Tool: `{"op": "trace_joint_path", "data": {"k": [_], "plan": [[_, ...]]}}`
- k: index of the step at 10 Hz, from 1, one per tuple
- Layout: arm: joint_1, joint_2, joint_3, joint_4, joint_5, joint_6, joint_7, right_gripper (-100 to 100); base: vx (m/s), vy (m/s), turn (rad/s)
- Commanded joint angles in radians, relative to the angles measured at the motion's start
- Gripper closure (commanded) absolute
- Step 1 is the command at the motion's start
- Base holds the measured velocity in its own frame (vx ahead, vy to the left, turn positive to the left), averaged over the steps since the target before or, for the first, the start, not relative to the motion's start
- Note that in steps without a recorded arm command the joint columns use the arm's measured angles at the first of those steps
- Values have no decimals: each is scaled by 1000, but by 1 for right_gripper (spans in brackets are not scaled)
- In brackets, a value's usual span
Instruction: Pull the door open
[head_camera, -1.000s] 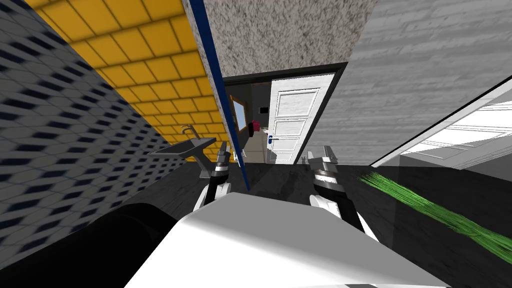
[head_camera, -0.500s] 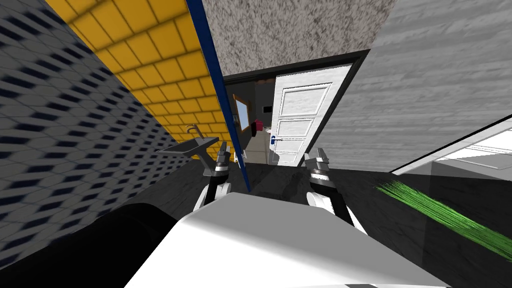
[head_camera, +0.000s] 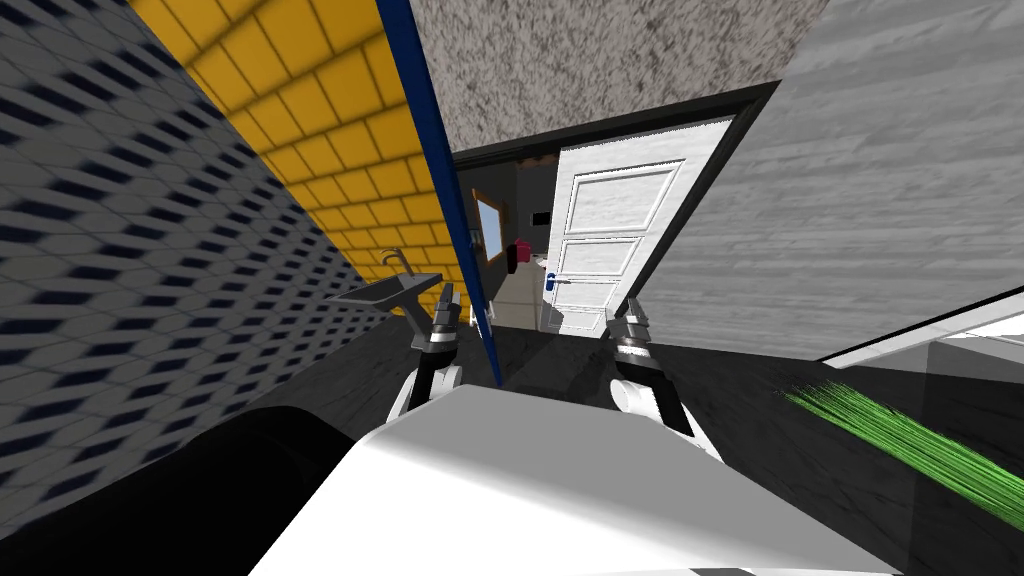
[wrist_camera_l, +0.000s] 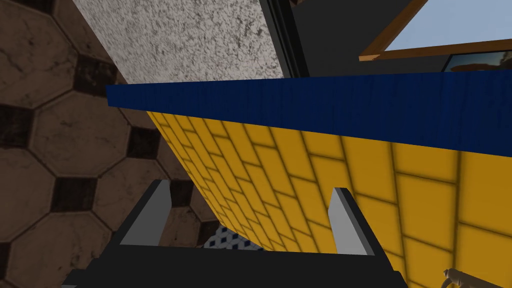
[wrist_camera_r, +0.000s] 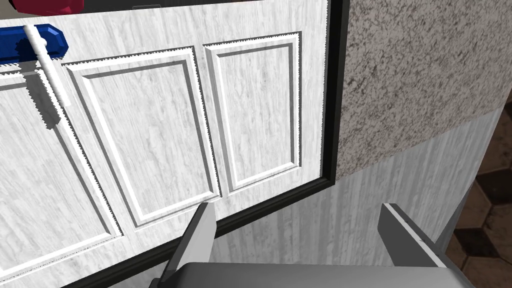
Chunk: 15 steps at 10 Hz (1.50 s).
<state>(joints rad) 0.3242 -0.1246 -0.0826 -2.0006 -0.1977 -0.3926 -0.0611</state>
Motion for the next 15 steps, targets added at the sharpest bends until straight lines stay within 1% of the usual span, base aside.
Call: {"op": "trace_joint_path", "data": {"k": [1, 2, 3, 4, 5, 6, 8, 9, 10, 11, 12, 13, 14, 15], "plan": [[-26, -6, 1, 50, -18, -7, 17, -100, 59, -21, 99], [-26, -6, 1, 60, -18, -7, 17, -100, 45, -15, 47], [-47, -15, -1, 94, -36, -11, 30, -100, 42, -12, 110], [-47, -15, -1, 103, -36, -11, 30, -100, 33, -17, 53], [-69, -24, -3, 140, -55, -15, 43, -100, 46, -19, 111], [-69, -24, -3, 146, -55, -15, 43, -100, 46, -18, 59], [-114, -42, -7, 217, -94, -24, 70, -100, 62, -26, 153], [-114, -42, -7, 235, -94, -24, 70, -100, 56, -34, 54], [-137, -52, -9, 276, -114, -28, 84, -100, 56, -21, 88], [-137, -52, -9, 281, -114, -28, 84, -100, 48, -22, 63], [-160, -61, -11, 314, -135, -33, 97, -100, 49, -35, 130], [-160, -61, -11, 328, -135, -33, 97, -100, 40, -23, 61], [-183, -71, -14, 359, -155, -37, 111, -100, 41, -21, 92], [-183, -71, -14, 374, -155, -37, 111, -100, 38, -23, 62]]}}
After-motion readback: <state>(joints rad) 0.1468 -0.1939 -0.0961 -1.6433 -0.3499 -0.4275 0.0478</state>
